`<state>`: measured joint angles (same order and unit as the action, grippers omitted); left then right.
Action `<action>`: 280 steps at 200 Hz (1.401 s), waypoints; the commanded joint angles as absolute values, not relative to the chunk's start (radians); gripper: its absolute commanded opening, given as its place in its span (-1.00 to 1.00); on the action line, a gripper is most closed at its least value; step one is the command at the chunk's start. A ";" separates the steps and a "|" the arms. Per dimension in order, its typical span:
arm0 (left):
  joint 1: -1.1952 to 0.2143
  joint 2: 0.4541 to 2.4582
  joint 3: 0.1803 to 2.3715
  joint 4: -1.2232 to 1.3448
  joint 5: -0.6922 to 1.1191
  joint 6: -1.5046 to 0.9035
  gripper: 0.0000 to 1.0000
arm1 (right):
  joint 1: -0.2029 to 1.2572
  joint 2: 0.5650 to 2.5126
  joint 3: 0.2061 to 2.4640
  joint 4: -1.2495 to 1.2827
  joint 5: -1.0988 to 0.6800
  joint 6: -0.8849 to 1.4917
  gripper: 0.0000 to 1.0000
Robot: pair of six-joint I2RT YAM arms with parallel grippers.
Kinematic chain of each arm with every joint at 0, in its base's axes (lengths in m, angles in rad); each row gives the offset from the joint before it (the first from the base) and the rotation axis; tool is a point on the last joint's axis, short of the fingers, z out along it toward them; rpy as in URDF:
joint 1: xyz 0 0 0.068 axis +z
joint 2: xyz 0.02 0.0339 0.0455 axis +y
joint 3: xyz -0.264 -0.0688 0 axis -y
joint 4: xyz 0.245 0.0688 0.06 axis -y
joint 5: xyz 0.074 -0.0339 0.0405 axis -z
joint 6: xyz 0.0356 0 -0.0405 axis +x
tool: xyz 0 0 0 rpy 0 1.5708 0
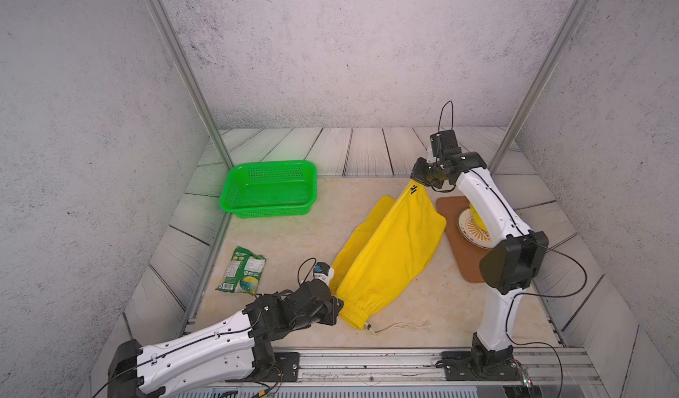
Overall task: Roll up the shorts
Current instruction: Fold the shorts at the center of the board.
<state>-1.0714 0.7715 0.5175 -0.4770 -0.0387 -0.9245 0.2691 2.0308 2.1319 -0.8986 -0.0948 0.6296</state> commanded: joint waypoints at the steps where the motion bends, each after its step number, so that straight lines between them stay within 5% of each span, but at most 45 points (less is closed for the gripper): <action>1: -1.002 0.784 0.476 -0.552 -0.017 -0.918 -1.00 | 0.257 2.106 2.235 -0.933 -0.025 0.651 -1.00; 106: -0.845 0.955 0.495 -0.503 -0.024 -0.799 -0.89 | 0.268 2.093 2.195 -0.890 0.090 0.620 -1.00; 136: -0.833 0.970 0.505 -0.527 -0.076 -0.810 -0.21 | 0.267 2.159 2.257 -0.917 0.031 0.618 -0.99; 165: -0.831 0.970 0.523 -0.593 -0.142 -0.833 0.39 | 0.268 2.278 2.410 -0.995 -0.062 0.590 -0.15; 236: -0.830 0.931 0.609 -0.692 -0.134 -0.791 0.34 | 0.279 2.074 2.183 -0.946 -0.130 0.534 -0.03; 280: -0.830 0.869 0.700 -0.656 -0.086 -0.719 0.40 | 0.344 1.742 1.664 -0.741 -0.180 0.505 -0.05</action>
<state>-0.8368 0.8898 0.6571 -0.6590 -0.1074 -0.7753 0.2955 1.9018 1.8587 -0.8574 -0.1360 0.5369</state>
